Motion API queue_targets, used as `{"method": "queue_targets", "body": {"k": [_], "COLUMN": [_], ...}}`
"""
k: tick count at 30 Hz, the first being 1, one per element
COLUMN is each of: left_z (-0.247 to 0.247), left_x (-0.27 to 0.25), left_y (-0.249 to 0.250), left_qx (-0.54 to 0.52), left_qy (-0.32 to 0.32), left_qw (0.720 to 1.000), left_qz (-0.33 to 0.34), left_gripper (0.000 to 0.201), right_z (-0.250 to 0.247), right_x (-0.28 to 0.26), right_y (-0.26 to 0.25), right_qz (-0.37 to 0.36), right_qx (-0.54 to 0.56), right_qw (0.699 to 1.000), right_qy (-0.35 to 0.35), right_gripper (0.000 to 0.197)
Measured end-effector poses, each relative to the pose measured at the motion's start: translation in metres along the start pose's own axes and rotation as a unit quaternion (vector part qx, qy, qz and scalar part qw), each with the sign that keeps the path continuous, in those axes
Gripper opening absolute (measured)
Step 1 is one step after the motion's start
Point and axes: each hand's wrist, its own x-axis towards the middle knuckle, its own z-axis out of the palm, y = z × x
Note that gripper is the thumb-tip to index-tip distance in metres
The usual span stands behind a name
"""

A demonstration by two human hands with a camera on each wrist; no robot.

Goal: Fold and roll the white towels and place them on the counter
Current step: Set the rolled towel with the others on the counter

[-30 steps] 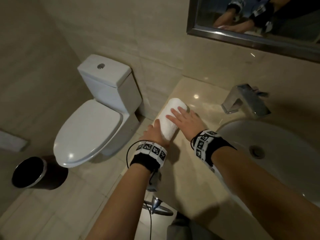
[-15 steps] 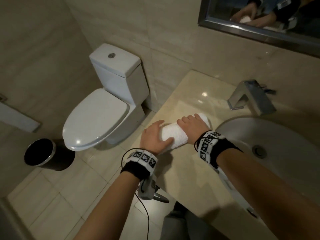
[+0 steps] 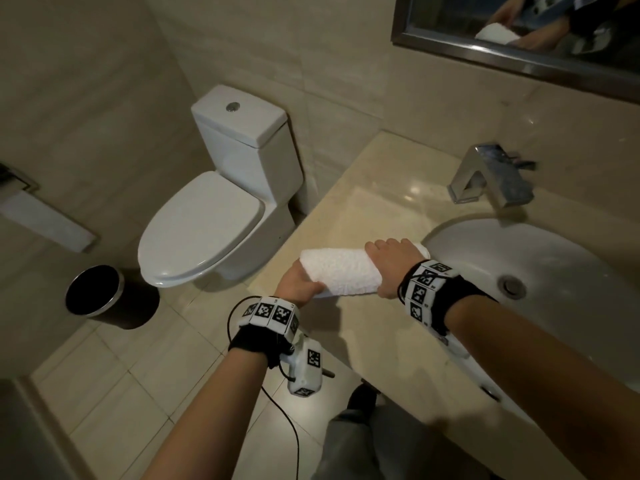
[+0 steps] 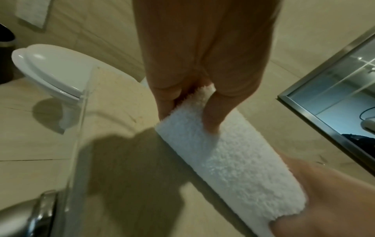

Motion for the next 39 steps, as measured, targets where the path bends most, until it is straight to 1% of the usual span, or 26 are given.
{"method": "queue_targets", "body": {"k": [3, 6, 7, 9, 10, 11, 13, 14, 16, 18, 20, 22, 24, 26, 29, 34, 39], "left_z": [0.007, 0.010, 0.010, 0.009, 0.014, 0.020, 0.041, 0.050, 0.068, 0.080, 0.087, 0.090, 0.097, 0.108, 0.130, 0.166, 0.195], "left_x": [-0.007, -0.021, -0.025, -0.033, -0.038, -0.040, -0.049, -0.052, -0.061, -0.071, -0.080, -0.089, -0.101, -0.111, -0.129, -0.153, -0.174], "left_y": [0.001, 0.007, 0.011, 0.021, 0.027, 0.032, 0.039, 0.040, 0.039, 0.033, 0.027, 0.022, 0.017, 0.013, 0.013, 0.019, 0.023], "left_qx": [0.056, 0.177, 0.217, 0.261, 0.305, 0.373, 0.499, 0.537, 0.587, 0.612, 0.616, 0.613, 0.611, 0.602, 0.602, 0.604, 0.606], "left_qy": [-0.001, -0.019, -0.027, -0.036, -0.038, -0.042, -0.077, -0.097, -0.112, -0.087, -0.065, -0.050, -0.044, -0.045, -0.044, -0.050, -0.055], "left_qw": [0.998, 0.984, 0.975, 0.963, 0.948, 0.919, 0.847, 0.822, 0.788, 0.771, 0.765, 0.763, 0.761, 0.765, 0.761, 0.754, 0.748], "left_qz": [0.012, 0.027, 0.031, 0.051, 0.084, 0.119, 0.165, 0.163, 0.146, 0.156, 0.176, 0.198, 0.213, 0.222, 0.240, 0.254, 0.265], "left_gripper": [0.066, 0.056, 0.061, 0.087, 0.100, 0.107, 0.110, 0.109, 0.100, 0.087, 0.079, 0.075, 0.072, 0.071, 0.071, 0.068, 0.070], "right_z": [0.008, 0.015, 0.018, 0.023, 0.027, 0.027, 0.034, 0.036, 0.044, 0.055, 0.064, 0.073, 0.081, 0.087, 0.106, 0.129, 0.144], "right_x": [-0.019, -0.041, -0.048, -0.061, -0.071, -0.076, -0.093, -0.100, -0.114, -0.127, -0.140, -0.150, -0.164, -0.178, -0.198, -0.234, -0.267], "right_y": [0.002, 0.006, 0.006, 0.004, 0.003, 0.002, -0.001, -0.003, -0.006, -0.010, -0.017, -0.022, -0.021, -0.018, -0.005, 0.013, 0.027], "right_qz": [0.000, 0.001, 0.003, 0.001, 0.002, 0.001, 0.001, -0.003, -0.006, 0.008, 0.027, 0.041, 0.046, 0.050, 0.065, 0.075, 0.083], "right_qx": [0.012, 0.036, 0.042, 0.046, 0.047, 0.044, 0.039, 0.029, 0.007, -0.012, -0.016, -0.029, -0.049, -0.062, -0.062, -0.060, -0.049], "right_qw": [1.000, 0.999, 0.999, 0.999, 0.999, 0.999, 0.999, 1.000, 1.000, 1.000, 0.999, 0.997, 0.994, 0.991, 0.982, 0.979, 0.978], "right_qy": [0.000, -0.011, -0.015, -0.016, -0.011, -0.006, -0.006, -0.005, 0.009, 0.027, 0.041, 0.059, 0.081, 0.108, 0.168, 0.179, 0.183], "right_gripper": [0.064, 0.067, 0.068, 0.069, 0.069, 0.069, 0.068, 0.067, 0.064, 0.060, 0.051, 0.046, 0.047, 0.051, 0.053, 0.057, 0.059]}}
